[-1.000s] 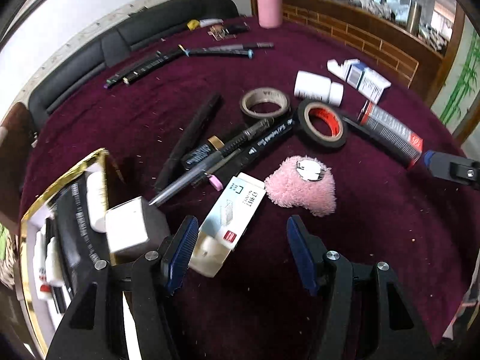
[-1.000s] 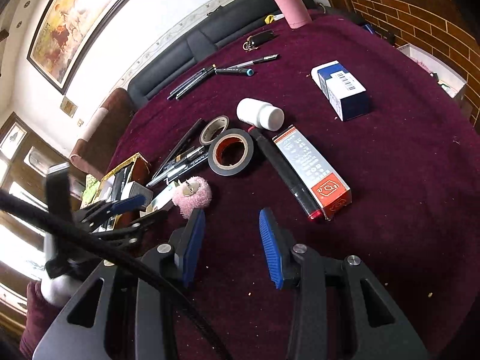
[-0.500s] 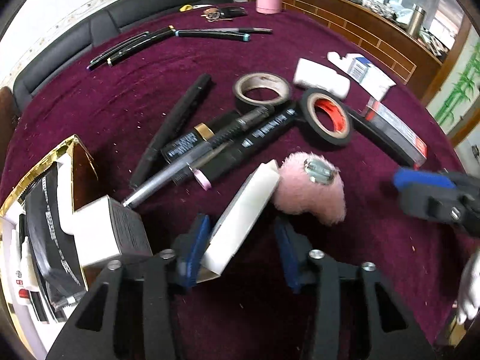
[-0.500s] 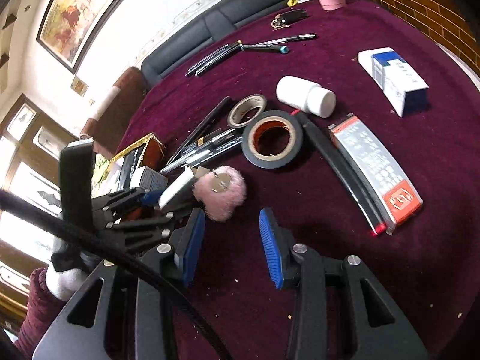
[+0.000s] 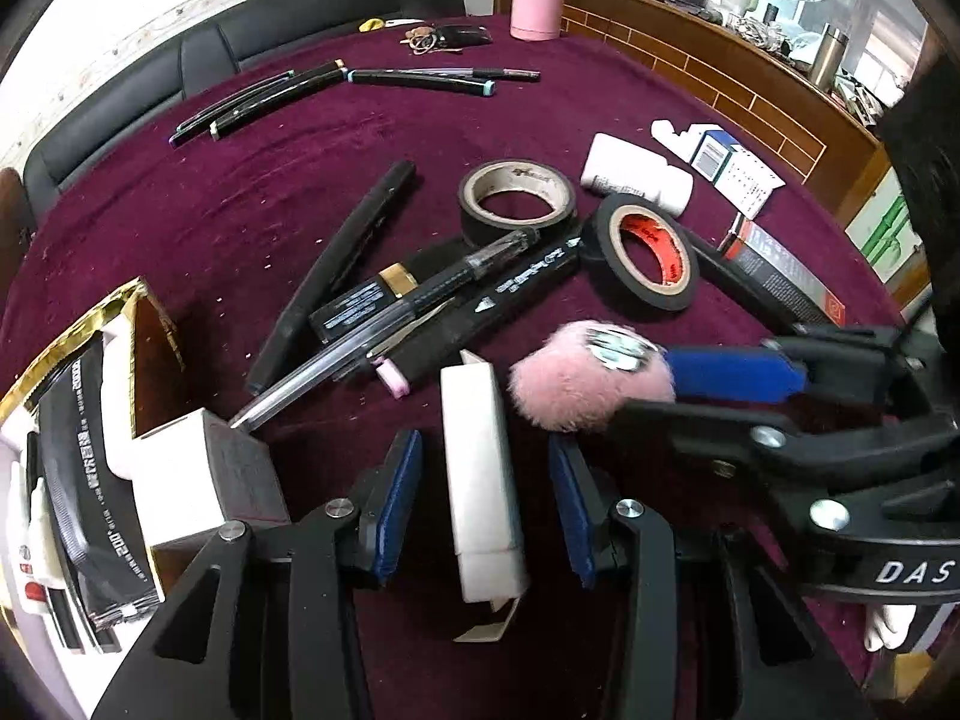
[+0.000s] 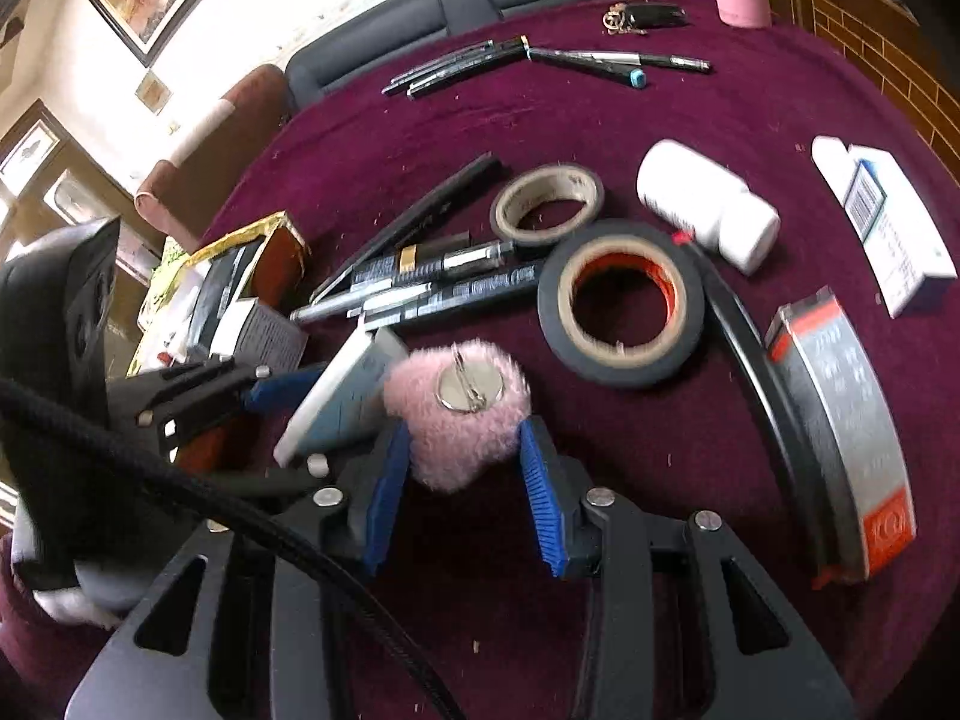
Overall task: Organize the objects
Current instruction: 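Grasp the pink fluffy pad with the right gripper while the left holds the white packet, then carry white packet and pink pad into the white box and open both grippers, then withdraw both grippers from the box back over the table, then grasp the black electrical tape roll with the left gripper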
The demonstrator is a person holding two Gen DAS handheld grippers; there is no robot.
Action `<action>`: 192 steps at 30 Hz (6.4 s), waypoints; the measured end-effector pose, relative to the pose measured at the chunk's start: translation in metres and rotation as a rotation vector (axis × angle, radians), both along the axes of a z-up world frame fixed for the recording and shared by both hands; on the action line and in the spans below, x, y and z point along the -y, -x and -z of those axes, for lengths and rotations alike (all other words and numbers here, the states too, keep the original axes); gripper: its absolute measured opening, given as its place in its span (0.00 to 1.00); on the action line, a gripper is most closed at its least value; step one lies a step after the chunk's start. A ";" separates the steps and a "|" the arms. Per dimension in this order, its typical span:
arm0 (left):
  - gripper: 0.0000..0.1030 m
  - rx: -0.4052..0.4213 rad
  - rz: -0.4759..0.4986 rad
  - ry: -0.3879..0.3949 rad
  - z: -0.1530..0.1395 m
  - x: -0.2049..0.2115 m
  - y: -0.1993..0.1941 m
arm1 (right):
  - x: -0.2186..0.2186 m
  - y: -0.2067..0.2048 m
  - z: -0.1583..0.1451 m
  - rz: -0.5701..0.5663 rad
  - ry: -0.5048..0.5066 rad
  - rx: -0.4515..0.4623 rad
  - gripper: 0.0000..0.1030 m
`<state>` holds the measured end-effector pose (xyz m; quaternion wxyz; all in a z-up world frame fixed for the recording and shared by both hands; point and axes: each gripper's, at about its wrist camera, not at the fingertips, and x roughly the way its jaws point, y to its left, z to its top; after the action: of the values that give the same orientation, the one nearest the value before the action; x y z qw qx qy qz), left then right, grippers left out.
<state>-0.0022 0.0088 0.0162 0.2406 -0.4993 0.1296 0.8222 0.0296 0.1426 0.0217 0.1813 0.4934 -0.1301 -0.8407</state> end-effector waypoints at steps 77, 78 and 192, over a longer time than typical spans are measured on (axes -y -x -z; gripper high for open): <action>0.11 0.017 -0.562 -0.194 -0.015 0.314 -0.019 | 0.289 0.005 0.001 -0.346 0.099 0.095 0.31; 0.11 0.016 -0.572 -0.192 -0.014 0.315 -0.019 | 0.290 0.006 0.000 -0.345 0.088 0.086 0.31; 0.25 -0.035 -0.105 -0.008 -0.023 -0.097 0.021 | -0.143 -0.078 0.004 0.396 0.258 -0.159 0.88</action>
<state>-0.0229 0.1057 0.0387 0.1967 -0.4902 0.1041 0.8427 0.1080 0.2859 0.0180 0.0843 0.3636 -0.3159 -0.8723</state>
